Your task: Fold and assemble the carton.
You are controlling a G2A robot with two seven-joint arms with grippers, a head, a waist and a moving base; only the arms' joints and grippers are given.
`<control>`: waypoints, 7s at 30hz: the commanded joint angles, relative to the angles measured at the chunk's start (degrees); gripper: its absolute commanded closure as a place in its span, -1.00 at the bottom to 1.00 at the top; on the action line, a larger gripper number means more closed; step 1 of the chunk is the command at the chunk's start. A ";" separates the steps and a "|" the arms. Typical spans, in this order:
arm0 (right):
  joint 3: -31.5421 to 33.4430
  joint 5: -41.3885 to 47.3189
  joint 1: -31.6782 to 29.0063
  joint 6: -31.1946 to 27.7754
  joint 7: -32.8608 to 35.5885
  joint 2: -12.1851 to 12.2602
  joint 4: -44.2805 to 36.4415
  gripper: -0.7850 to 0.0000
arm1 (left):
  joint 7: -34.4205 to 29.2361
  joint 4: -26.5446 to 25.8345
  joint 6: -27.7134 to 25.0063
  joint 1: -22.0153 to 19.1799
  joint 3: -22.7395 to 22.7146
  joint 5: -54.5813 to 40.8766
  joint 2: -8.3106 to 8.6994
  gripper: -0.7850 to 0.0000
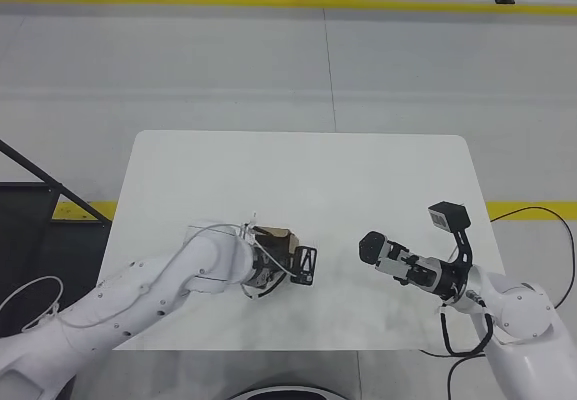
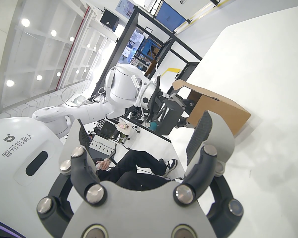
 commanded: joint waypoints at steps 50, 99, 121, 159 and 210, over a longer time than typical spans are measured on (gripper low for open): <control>0.44 -13.87 -1.10 -7.27 -4.68 0.06 -3.22 -1.00 | 14.62 -14.44 -4.13 14.45 -21.15 -5.32 9.74 -1.00; -6.33 -62.85 -5.48 -6.43 -28.77 -1.54 -9.74 -1.00 | 49.02 -5.78 -14.06 33.21 -41.49 -5.81 12.74 -1.00; -11.46 -78.96 -3.40 -0.67 -31.22 -2.27 -10.07 -1.00 | 52.78 7.97 -15.05 29.01 -35.12 -19.01 11.40 -1.00; -20.19 -87.93 1.86 -0.70 -50.16 -4.32 4.99 -1.00 | 57.75 15.97 -12.40 24.28 -30.30 -21.78 8.72 -1.00; -33.44 -99.37 20.93 -11.07 -59.32 -9.48 25.67 -1.00 | 54.43 14.95 -11.19 26.15 -33.31 -22.14 6.55 -1.00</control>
